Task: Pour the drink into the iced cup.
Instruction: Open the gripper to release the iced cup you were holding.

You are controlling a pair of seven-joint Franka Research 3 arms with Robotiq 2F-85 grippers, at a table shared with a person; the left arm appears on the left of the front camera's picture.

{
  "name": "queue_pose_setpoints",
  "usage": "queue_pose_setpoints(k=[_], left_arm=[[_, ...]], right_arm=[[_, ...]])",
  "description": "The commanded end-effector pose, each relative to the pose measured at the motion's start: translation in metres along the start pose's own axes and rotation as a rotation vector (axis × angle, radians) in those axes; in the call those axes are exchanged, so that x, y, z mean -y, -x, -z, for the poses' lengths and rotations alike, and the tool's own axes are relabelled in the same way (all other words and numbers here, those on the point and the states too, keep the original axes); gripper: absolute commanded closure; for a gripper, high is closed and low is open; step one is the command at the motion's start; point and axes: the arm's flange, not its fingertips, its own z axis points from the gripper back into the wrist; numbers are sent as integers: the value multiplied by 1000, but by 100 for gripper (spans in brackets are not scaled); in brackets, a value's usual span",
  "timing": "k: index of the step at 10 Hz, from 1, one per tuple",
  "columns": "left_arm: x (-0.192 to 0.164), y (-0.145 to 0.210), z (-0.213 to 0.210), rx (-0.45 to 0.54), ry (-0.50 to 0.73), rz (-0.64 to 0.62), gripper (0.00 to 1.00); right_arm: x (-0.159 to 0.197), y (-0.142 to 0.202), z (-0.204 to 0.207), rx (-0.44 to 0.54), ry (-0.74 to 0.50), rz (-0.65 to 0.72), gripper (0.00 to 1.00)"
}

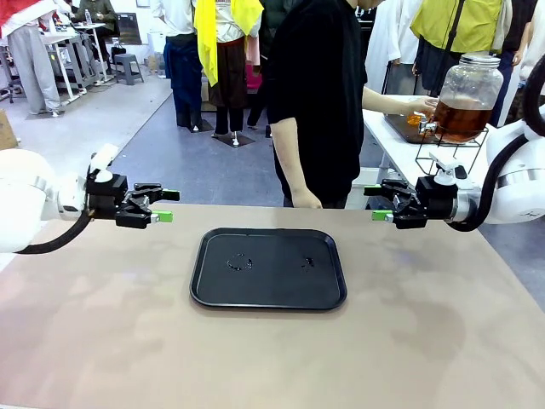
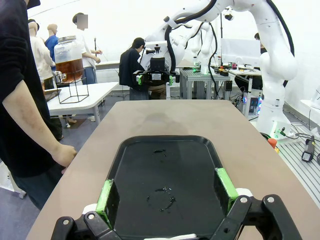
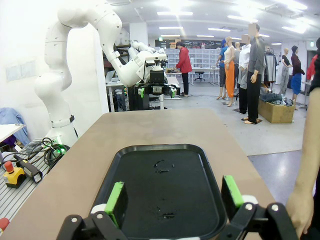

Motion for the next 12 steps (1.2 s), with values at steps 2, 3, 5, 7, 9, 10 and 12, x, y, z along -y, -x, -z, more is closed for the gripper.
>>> queue_pose_setpoints(k=[2, 3, 5, 7, 9, 10, 12], left_arm=[[-1, -2, 2, 4, -17, -1, 0], [-1, -2, 2, 4, -17, -1, 0], [-1, -2, 2, 4, -17, -1, 0], [-1, -2, 2, 4, -17, -1, 0], [-1, -2, 2, 4, -17, -1, 0], [-1, -2, 2, 4, -17, -1, 0], [-1, -2, 2, 4, -17, -1, 0]], right_arm=[[4, -4, 2, -8, -2, 2, 0], [4, -4, 2, -8, -2, 2, 0], [4, -4, 2, -8, -2, 2, 0], [4, -4, 2, -8, -2, 2, 0], [4, -4, 2, -8, -2, 2, 0], [4, -4, 2, -8, -2, 2, 0], [4, -4, 2, -8, -2, 2, 0]])
